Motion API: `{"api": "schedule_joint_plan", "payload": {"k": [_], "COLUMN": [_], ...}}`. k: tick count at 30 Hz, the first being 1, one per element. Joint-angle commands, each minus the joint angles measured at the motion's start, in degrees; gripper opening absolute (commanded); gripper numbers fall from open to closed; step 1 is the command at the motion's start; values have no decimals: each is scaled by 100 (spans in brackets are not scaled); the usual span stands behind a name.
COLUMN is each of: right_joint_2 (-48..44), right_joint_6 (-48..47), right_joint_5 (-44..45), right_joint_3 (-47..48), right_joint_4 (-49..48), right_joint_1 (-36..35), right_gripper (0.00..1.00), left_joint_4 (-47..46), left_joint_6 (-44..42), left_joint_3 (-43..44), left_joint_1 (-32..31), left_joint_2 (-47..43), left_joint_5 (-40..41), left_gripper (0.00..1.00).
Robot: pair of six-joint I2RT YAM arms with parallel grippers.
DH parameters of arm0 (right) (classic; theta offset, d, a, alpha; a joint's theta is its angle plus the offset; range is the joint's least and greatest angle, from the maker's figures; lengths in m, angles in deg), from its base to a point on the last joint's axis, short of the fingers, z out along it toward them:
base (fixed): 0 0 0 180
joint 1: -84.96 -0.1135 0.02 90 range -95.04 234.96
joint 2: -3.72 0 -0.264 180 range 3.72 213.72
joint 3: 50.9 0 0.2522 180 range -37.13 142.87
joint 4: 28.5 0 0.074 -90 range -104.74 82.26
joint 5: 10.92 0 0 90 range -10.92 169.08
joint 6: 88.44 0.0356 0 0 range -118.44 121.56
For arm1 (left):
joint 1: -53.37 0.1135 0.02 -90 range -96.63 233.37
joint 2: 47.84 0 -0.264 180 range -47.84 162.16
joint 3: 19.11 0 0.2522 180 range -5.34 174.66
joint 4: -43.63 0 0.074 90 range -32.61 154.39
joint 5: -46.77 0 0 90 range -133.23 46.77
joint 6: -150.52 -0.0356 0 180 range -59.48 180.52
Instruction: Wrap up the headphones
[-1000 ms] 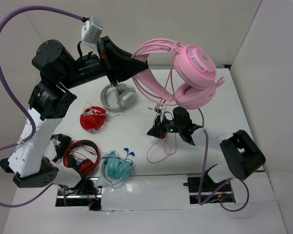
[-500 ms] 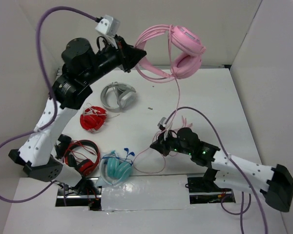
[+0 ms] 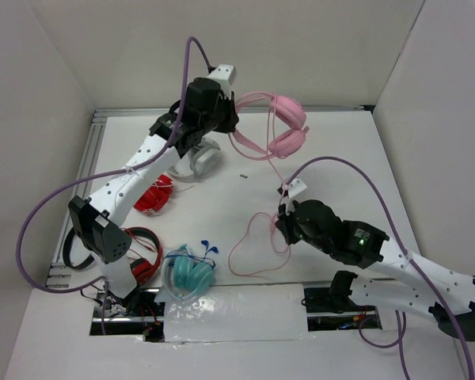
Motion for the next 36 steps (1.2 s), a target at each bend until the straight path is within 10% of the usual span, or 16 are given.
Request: {"api": "schedule_joint_plan", "payload": {"k": [1,19,36], "right_joint_2": [24,1499,2873], "right_joint_6": [-117,-56,445], "right_joint_5": [1092,180,-1262], "right_joint_3": [1011,275,-174], "right_joint_4": [722,-75,-1043], "right_joint_1": [-125,-46,1862], "right_gripper": [0,0,0], "left_joint_4": [-993,-570,-1897], "left_joint_6": [-361,781,263], "left_joint_3": [-148,1556,880], "left_joint_1": [177,660,607], "left_joint_2": [102,-203,-1892], "left_joint_5": [1577,1227,1893], "left_gripper": [0,0,0]}}
